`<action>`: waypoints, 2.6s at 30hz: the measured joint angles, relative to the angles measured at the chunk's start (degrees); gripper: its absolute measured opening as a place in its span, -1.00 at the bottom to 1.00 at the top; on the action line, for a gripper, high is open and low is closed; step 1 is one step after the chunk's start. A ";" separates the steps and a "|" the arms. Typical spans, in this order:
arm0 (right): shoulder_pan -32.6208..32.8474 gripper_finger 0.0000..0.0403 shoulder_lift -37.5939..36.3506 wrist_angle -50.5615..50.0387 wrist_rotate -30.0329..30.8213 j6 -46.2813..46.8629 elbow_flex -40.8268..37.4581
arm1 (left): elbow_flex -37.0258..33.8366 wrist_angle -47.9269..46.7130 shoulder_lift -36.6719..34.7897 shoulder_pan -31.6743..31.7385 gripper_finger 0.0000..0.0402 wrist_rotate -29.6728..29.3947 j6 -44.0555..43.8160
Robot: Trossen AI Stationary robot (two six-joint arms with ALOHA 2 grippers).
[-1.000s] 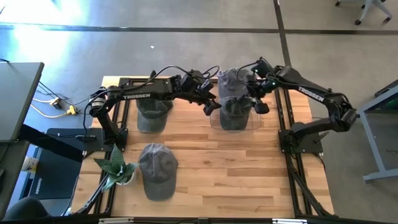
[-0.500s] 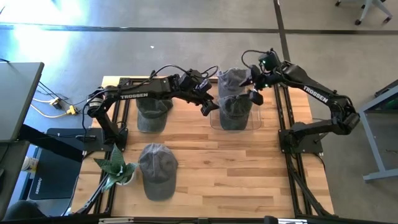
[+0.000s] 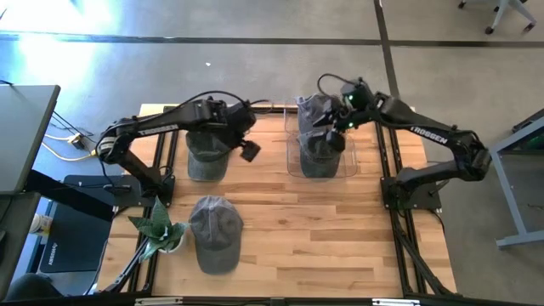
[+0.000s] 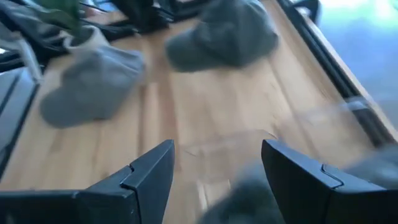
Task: Pick & Place hat
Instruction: Put the gray cap into the top transparent bin
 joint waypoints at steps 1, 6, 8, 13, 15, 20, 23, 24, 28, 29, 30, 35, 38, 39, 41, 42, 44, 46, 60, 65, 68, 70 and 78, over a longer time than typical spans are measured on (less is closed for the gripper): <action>1.75 0.17 0.00 1.19 0.63 0.92 0.00 | 0.16 -2.24 -0.45 0.00 0.53 -0.35 -0.34; 9.48 0.17 0.02 7.46 4.04 4.18 0.00 | 0.14 -15.72 -2.00 -0.02 0.53 0.24 0.59; 11.68 0.17 0.02 8.86 5.83 5.18 0.00 | 0.02 -22.09 -1.91 0.00 0.53 0.04 0.58; 14.94 0.17 0.02 9.61 7.85 9.67 0.00 | -2.55 -22.94 -3.18 0.04 0.53 2.14 1.02; 15.92 0.17 0.01 9.53 7.75 11.66 0.00 | -4.07 -23.64 -5.71 0.44 0.53 3.37 1.41; 18.08 0.17 -0.97 8.71 7.70 14.35 0.00 | -10.76 -22.71 -11.99 1.98 0.53 3.81 -1.02; 18.72 0.17 -2.55 7.86 7.69 16.27 -0.02 | -15.31 -20.93 -16.86 2.67 0.53 3.62 -4.55; 18.82 0.17 -3.37 7.92 7.74 17.27 -0.02 | -16.43 -20.54 -18.71 3.22 0.53 2.74 -4.99; 18.81 0.17 -7.98 10.71 7.74 20.07 -0.02 | -20.15 -16.66 -24.97 3.82 0.53 1.31 -8.37; 18.81 0.17 -9.11 11.76 7.66 20.85 -0.02 | -20.71 -15.15 -26.09 3.80 0.53 1.02 -8.98; 18.81 0.17 -10.02 12.76 7.56 21.60 -0.02 | -21.02 -13.82 -27.29 3.74 0.53 1.59 -9.75; 20.34 0.17 -12.26 14.68 8.02 23.91 -0.02 | -22.45 -9.17 -33.46 3.67 0.53 8.26 -5.67; 21.88 0.17 -11.50 14.83 10.13 24.89 -0.02 | -22.64 -7.42 -34.22 1.83 0.53 14.33 -2.51; 22.39 0.17 -11.04 15.06 11.43 25.34 -0.02 | -22.64 -7.83 -34.07 0.99 0.53 15.43 -1.39; 23.21 0.17 -9.88 15.53 13.29 25.88 -0.02 | -22.84 -9.83 -33.68 -1.03 0.53 15.41 1.10; 23.68 0.17 -9.22 16.12 14.02 25.91 -0.02 | -22.88 -10.53 -33.27 -2.29 0.53 15.35 2.35; 24.43 0.17 -7.90 17.77 14.87 26.19 -0.02 | -23.71 -8.87 -32.16 -5.28 0.53 15.66 4.42; 25.20 0.17 -6.36 19.87 15.04 26.67 -0.02 | -25.39 -8.66 -31.45 -8.34 0.53 15.62 6.46; 28.88 0.17 -3.23 26.46 18.22 26.79 -0.02 | -38.78 2.61 -22.67 -22.40 0.53 7.96 10.96; 28.88 0.17 -3.43 26.84 17.88 26.77 -0.02 | -41.62 7.27 -19.80 -23.31 0.53 8.21 12.72; 28.88 0.17 -3.45 26.86 17.81 26.77 -0.02 | -42.86 6.37 -18.85 -23.36 0.53 8.33 13.04; 28.88 0.17 -3.45 26.96 17.80 26.77 -0.02 | -42.28 11.06 -18.03 -23.28 0.52 9.01 13.52; 28.88 0.17 -3.64 26.65 17.16 26.77 -0.02 | -42.67 16.62 -16.00 -23.30 0.03 10.77 15.62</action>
